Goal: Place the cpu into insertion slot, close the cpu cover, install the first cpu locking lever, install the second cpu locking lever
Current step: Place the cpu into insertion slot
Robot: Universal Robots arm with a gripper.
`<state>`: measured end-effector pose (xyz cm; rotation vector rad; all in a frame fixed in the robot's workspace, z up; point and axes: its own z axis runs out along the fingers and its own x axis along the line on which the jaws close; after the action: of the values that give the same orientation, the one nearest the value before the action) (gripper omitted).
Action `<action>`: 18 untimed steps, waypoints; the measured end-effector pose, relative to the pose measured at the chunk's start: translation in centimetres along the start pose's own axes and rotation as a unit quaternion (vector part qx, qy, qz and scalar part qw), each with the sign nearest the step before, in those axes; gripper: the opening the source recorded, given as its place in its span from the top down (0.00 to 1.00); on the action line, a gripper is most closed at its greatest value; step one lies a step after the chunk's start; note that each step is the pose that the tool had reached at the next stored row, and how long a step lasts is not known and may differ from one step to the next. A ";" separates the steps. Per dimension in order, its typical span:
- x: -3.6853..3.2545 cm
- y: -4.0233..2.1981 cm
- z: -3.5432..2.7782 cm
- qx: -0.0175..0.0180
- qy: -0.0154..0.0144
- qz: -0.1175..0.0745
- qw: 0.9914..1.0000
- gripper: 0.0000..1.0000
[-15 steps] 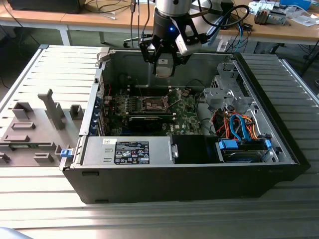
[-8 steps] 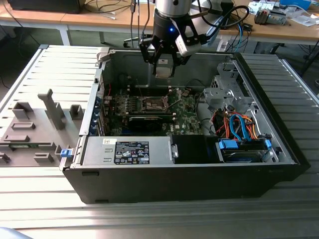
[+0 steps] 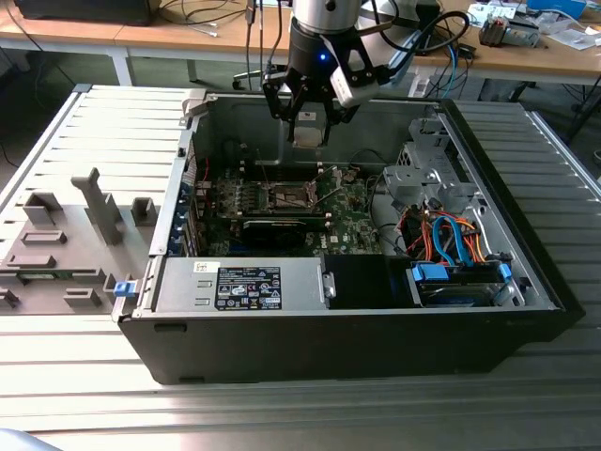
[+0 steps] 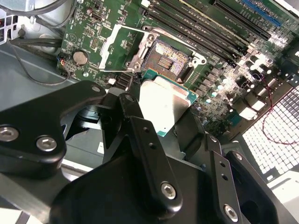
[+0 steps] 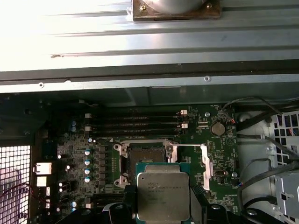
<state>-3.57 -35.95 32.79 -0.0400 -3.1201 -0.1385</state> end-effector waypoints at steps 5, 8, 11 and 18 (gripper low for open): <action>0.00 0.08 0.10 0.000 0.000 0.000 1.000 0.46; 0.00 0.07 0.22 0.000 0.000 0.000 1.000 0.46; 0.00 0.07 0.30 0.000 0.000 0.000 1.000 0.46; -0.01 0.05 0.45 0.000 0.000 0.000 1.000 0.46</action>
<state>-3.57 -35.86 32.35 -0.0400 -3.1201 -0.1382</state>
